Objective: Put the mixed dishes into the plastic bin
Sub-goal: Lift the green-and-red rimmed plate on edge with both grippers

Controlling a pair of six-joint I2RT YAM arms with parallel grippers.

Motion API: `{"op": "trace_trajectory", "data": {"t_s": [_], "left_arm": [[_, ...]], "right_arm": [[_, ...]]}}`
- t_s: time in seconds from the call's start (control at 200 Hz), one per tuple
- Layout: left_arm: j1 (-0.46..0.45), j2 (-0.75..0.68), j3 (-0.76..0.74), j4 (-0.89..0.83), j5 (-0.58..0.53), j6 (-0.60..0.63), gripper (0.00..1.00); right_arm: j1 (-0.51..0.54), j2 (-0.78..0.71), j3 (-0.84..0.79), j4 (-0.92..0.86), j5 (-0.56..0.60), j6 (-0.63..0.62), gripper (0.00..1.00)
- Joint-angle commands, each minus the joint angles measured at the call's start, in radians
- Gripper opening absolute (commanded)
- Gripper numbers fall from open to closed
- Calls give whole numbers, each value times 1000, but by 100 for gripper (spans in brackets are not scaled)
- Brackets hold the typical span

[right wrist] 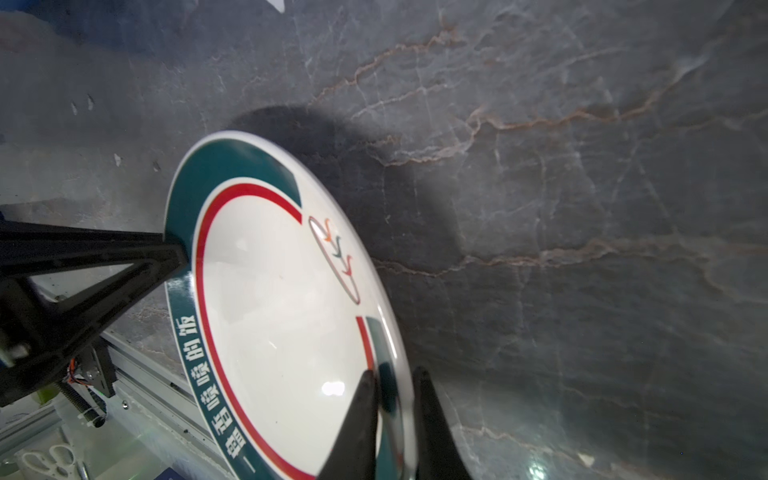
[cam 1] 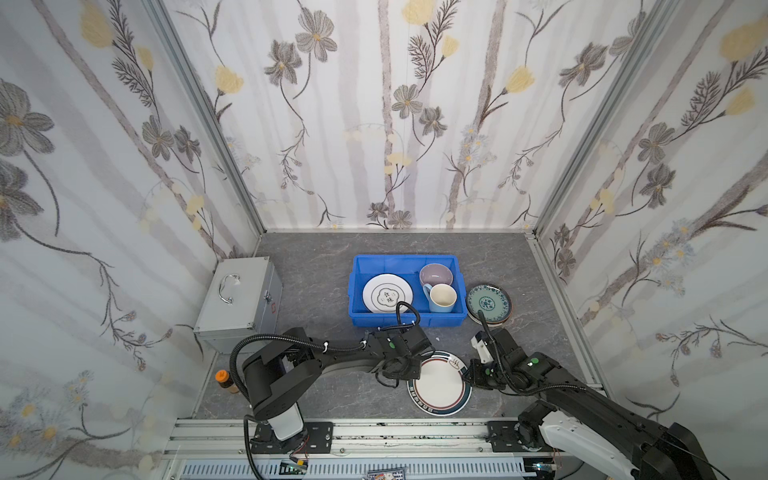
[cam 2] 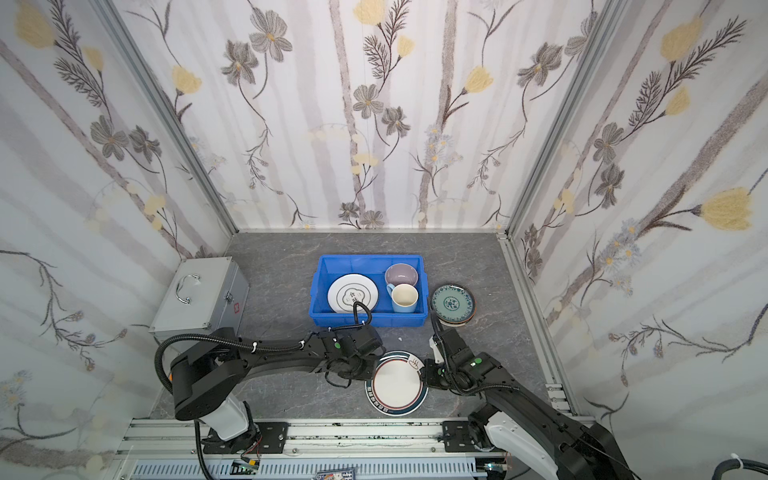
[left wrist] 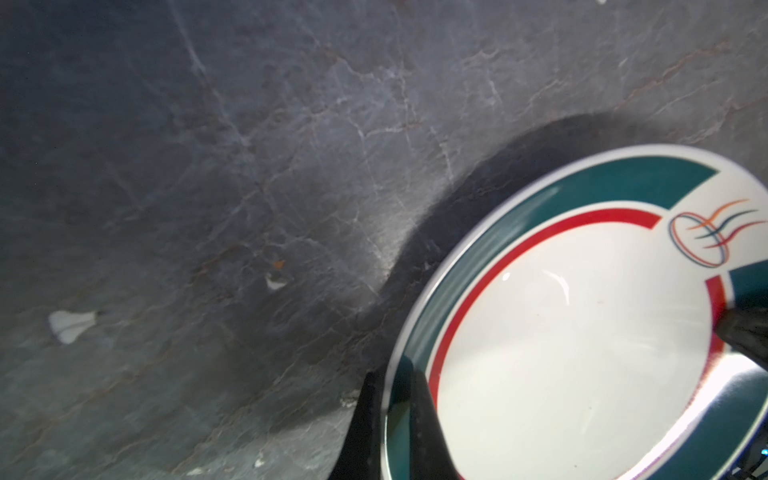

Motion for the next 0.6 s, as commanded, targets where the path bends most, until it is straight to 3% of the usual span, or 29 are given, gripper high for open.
{"op": "trace_trajectory", "data": {"t_s": [0.0, 0.21, 0.485, 0.54, 0.594], "left_arm": [[-7, 50, -29, 84, 22, -30, 0], [-7, 73, -35, 122, 33, -36, 0], [-7, 51, -29, 82, 18, -30, 0], [-8, 35, -27, 64, 8, -27, 8], [-7, 16, -27, 43, -3, -24, 24]], "right_arm": [[-5, -8, -6, 138, -193, -21, 15], [-8, -7, -13, 179, -252, -22, 20], [-12, -26, -4, 171, -250, -17, 13], [-17, -36, -1, 164, -246, -16, 11], [-21, -43, 1, 159, -247, -16, 9]]}}
